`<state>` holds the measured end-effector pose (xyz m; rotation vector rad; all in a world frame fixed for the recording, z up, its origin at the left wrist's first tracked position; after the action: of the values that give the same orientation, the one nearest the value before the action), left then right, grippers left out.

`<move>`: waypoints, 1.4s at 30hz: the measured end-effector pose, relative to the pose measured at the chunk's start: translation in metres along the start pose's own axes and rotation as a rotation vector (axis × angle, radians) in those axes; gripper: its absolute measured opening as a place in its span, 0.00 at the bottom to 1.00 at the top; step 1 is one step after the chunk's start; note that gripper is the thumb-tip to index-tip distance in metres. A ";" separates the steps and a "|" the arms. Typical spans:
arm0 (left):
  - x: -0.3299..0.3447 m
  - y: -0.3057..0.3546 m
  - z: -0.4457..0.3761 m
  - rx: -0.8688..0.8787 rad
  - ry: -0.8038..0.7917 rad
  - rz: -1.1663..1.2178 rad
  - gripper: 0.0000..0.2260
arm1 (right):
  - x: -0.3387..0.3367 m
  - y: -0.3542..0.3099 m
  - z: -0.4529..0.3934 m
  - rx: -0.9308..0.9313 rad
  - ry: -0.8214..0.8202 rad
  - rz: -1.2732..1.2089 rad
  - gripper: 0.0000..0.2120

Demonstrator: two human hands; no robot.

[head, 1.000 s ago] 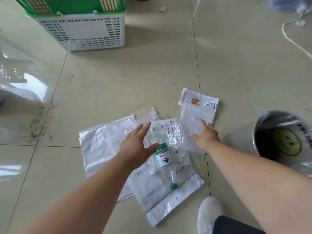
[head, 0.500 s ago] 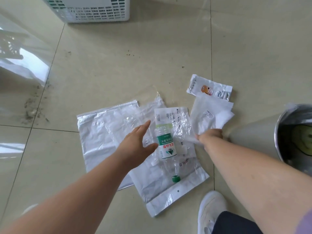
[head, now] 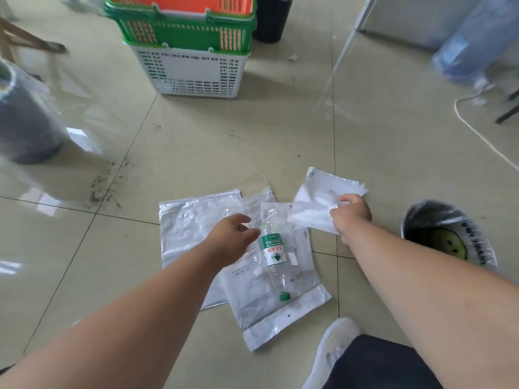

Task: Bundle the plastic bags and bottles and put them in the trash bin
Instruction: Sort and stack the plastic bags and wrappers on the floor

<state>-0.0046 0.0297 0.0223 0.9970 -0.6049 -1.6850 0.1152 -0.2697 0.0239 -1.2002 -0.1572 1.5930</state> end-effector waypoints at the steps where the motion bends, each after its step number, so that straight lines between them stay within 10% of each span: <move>1: -0.005 0.004 0.006 0.001 0.019 0.046 0.26 | 0.003 -0.008 0.019 -0.030 -0.046 -0.046 0.18; 6: -0.029 -0.010 0.041 -0.144 0.108 0.422 0.43 | 0.049 -0.017 0.100 -0.132 -0.352 -0.135 0.19; 12: -0.071 -0.051 0.074 -0.141 0.280 0.375 0.06 | 0.076 0.004 0.160 -0.241 -0.246 0.132 0.16; 20: -0.052 -0.114 0.079 -0.463 -0.078 0.595 0.34 | 0.150 0.051 0.213 0.022 -0.674 0.065 0.19; 25: -0.057 -0.164 0.067 -0.471 0.020 0.646 0.16 | 0.191 0.075 0.211 0.153 -0.843 0.083 0.21; 27: -0.072 -0.178 0.060 -0.436 0.209 0.627 0.02 | 0.196 0.080 0.188 0.092 -0.781 0.201 0.20; 30: -0.091 -0.199 0.050 -0.446 0.322 0.417 0.10 | 0.194 0.084 0.142 0.001 -0.533 0.396 0.22; 38: -0.096 -0.292 0.053 -0.630 0.276 0.441 0.14 | 0.286 0.119 0.143 -0.044 -0.562 0.654 0.38; 42: -0.109 -0.311 0.053 -0.671 0.339 0.357 0.15 | 0.310 0.146 0.150 0.131 -0.527 0.620 0.27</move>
<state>-0.1988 0.2314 -0.1594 0.6121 0.0253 -1.2266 -0.0645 -0.0160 -0.1840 -0.7312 -0.0104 2.4069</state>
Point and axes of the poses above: each hand's wrist, its own z-axis away from the middle knuckle, its own x-axis out of the palm, y = z × x, the point moved 7 cm from there along -z, towards the middle knuckle, and after that the axes turned 5 degrees about x, right-handed, at the moved point
